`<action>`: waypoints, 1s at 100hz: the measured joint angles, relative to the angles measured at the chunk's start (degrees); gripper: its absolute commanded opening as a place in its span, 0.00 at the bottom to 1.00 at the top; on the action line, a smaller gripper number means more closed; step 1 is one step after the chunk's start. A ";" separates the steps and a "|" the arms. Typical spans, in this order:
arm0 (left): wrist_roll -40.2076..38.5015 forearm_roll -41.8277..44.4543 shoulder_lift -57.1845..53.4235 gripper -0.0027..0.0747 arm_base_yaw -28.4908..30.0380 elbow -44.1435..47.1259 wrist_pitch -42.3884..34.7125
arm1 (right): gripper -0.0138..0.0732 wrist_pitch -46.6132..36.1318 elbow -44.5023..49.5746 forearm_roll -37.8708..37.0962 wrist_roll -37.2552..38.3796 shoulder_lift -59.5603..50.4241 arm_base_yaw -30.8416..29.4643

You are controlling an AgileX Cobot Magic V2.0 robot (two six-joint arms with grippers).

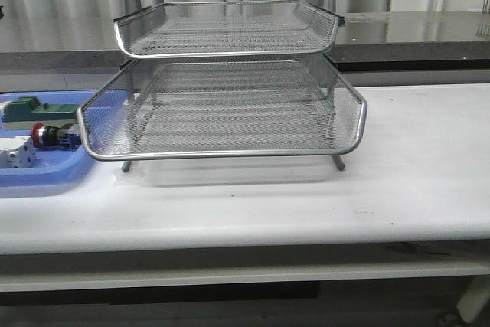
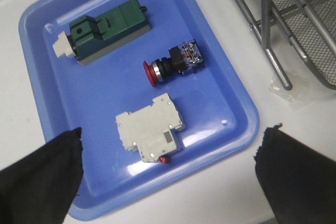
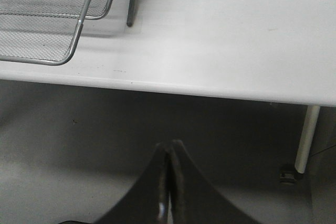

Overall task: Place button on rack with both arms
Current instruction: 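Lower the left gripper onto the red-capped button in the blue tray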

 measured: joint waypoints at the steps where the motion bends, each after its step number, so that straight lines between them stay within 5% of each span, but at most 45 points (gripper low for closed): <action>1: 0.75 0.00 0.23 0.86 0.00 -0.17 -0.10 | 0.08 0.00 0.00 0.00 0.00 0.00 0.00; 71: 20.55 0.00 31.34 0.86 0.00 -30.59 11.07 | 0.08 0.00 0.00 0.00 0.10 0.00 0.00; 100: 22.52 0.88 39.20 0.86 0.00 -37.20 12.82 | 0.08 0.00 0.00 0.00 0.10 0.00 0.00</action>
